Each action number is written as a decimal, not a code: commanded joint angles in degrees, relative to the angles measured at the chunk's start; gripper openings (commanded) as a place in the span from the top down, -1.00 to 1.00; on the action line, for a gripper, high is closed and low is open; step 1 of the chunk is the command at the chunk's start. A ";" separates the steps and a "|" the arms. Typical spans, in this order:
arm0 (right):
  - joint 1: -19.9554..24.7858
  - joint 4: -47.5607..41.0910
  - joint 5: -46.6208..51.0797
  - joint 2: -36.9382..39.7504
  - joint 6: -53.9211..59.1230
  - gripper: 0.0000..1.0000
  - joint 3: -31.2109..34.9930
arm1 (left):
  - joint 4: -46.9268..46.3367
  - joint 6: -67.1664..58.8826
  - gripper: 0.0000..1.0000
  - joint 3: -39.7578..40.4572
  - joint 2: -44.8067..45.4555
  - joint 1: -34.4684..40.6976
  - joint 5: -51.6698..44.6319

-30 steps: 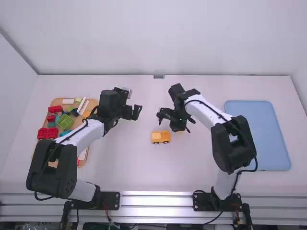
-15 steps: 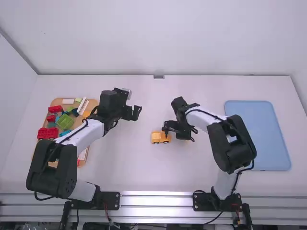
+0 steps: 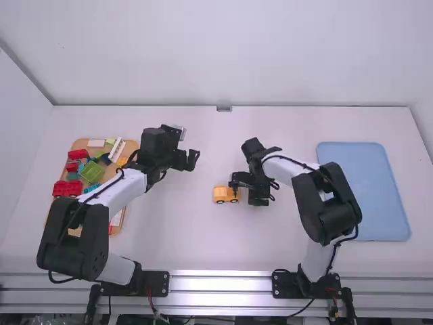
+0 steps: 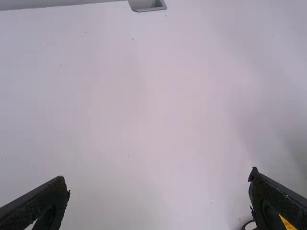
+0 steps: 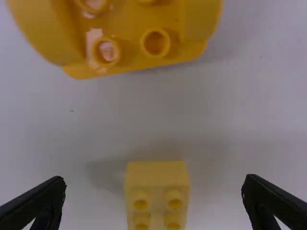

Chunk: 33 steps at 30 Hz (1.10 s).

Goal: Assemble lego blocks to make yellow taxi

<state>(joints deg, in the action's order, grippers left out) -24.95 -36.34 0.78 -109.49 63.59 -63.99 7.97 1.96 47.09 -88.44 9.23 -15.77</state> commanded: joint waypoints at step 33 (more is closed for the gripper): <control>30.16 19.67 -52.09 7.54 10.21 -0.97 16.85 | 5.27 -56.48 -0.98 -8.57 -10.80 0.52 -54.29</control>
<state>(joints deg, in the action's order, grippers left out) 5.39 -17.19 -48.60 -102.21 77.21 -50.09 12.27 -54.87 39.62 -97.58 9.23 -65.63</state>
